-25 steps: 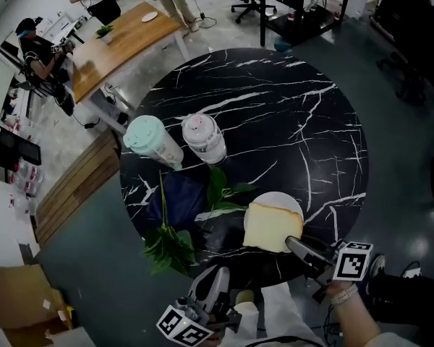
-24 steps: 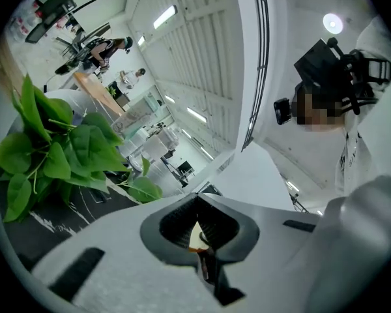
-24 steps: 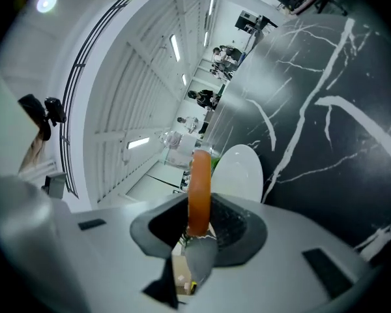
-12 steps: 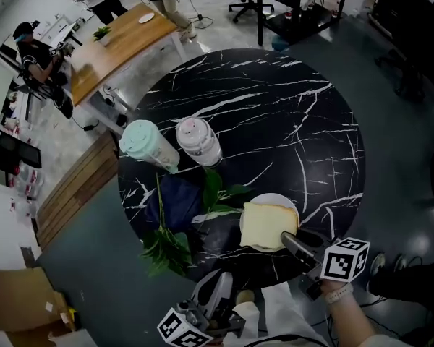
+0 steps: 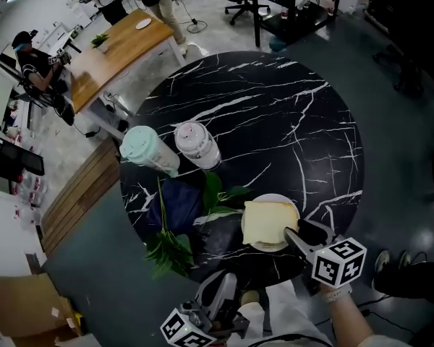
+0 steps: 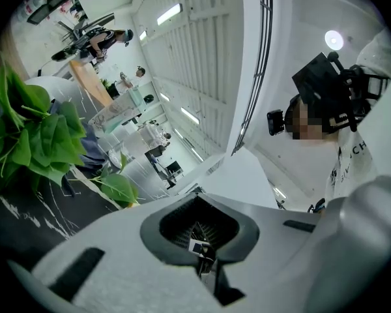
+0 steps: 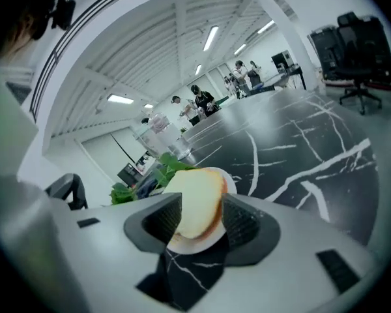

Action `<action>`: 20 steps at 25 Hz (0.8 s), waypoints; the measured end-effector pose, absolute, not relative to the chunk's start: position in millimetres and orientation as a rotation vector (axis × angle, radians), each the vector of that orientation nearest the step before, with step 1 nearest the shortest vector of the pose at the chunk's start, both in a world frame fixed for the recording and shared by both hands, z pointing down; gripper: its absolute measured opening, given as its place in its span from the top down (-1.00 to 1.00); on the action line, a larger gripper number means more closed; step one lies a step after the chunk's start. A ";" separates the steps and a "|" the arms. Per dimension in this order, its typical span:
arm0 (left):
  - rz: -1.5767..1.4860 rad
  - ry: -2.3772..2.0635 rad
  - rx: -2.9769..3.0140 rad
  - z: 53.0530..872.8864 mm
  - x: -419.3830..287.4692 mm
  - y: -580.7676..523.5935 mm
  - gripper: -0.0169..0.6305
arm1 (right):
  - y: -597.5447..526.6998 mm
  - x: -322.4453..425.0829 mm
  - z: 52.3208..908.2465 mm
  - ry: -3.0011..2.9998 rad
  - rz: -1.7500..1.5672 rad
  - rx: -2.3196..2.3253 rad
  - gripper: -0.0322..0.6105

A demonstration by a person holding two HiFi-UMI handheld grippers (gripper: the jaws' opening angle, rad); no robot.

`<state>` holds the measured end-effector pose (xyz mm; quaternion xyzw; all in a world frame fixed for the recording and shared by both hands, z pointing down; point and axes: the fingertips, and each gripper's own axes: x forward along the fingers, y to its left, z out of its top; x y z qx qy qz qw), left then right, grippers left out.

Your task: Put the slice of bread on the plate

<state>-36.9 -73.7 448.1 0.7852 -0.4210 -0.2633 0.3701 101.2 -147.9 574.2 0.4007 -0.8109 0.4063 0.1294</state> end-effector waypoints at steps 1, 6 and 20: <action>-0.676 -1.080 2.014 447.9 -37.6 -73.5 0.92 | -149.0 103.7 573.2 -2.354 1.118 1.186 0.38; -0.681 -1.084 2.019 444.2 -38.8 -71.0 0.92 | -150.0 112.5 560.9 -2.366 0.966 1.261 0.28; -0.691 -1.058 2.108 407.7 -41.4 -56.7 0.92 | -87.7 97.5 479.8 -2.643 0.922 1.236 0.25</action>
